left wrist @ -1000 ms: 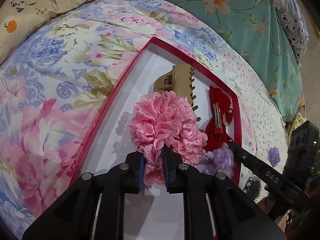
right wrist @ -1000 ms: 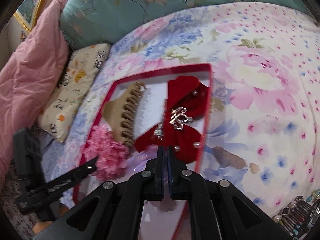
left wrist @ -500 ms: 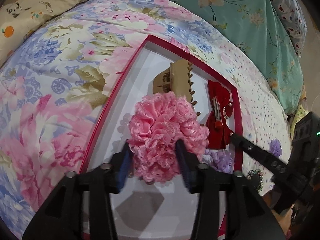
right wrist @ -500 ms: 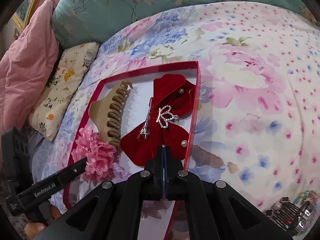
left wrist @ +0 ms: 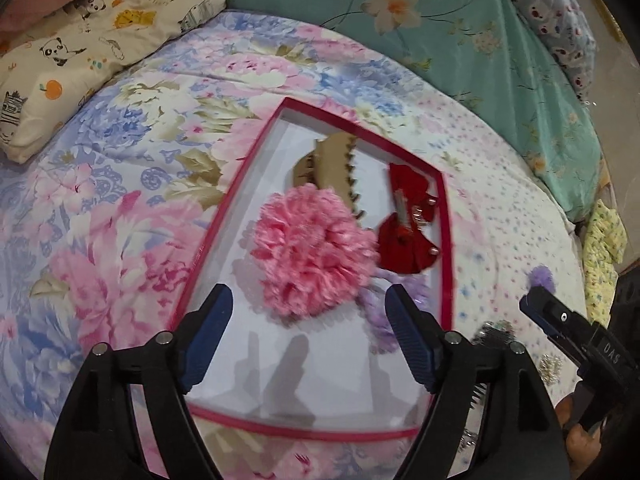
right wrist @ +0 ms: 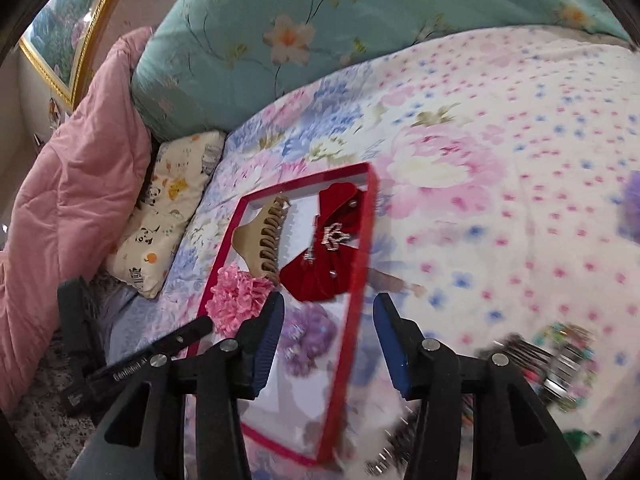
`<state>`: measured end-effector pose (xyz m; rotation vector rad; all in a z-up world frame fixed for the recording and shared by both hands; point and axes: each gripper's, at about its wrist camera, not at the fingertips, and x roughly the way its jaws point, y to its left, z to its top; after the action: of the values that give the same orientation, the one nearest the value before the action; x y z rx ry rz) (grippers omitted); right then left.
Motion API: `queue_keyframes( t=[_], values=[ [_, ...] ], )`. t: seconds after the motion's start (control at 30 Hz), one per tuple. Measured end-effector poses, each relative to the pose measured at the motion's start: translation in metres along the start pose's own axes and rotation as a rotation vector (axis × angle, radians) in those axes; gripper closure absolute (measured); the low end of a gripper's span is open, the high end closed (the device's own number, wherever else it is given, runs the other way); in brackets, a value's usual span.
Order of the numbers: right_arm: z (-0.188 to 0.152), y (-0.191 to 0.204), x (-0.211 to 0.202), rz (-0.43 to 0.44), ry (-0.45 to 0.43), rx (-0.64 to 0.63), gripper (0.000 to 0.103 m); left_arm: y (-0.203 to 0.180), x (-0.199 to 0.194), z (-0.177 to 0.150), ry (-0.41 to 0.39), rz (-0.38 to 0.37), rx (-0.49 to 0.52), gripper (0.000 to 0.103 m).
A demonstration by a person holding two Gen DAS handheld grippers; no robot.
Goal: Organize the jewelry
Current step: 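Grasp the black hair comb with the left tool while the right tool grasps the pearl bracelet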
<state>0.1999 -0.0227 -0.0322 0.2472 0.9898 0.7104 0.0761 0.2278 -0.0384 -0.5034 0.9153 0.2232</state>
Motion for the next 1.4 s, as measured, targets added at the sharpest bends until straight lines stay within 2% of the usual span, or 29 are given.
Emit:
queue_keyframes(
  t=[0.3, 0.63, 0.73, 1.13, 1.4],
  values=[
    [-0.024, -0.054, -0.072, -0.09, -0.051, 0.075, 0.051, -0.052, -0.021, -0.024, 0.009, -0.063, 0.09, 0.021],
    [-0.056, -0.114, -0.142, -0.191, -0.106, 0.154, 0.049, -0.118, -0.021, -0.061, 0.085, -0.158, 0.215, 0.021],
    [-0.066, -0.13, -0.157, -0.215, -0.121, 0.187, 0.048, -0.133, -0.017, -0.07, 0.102, -0.161, 0.249, 0.021],
    [-0.087, -0.169, -0.183, -0.286, -0.147, 0.264, 0.047, -0.179, 0.0, -0.092, 0.178, -0.158, 0.388, 0.021],
    [-0.089, -0.183, -0.179, -0.387, -0.135, 0.262, 0.047, -0.185, 0.019, -0.093, 0.205, -0.139, 0.41, 0.021]
  ],
)
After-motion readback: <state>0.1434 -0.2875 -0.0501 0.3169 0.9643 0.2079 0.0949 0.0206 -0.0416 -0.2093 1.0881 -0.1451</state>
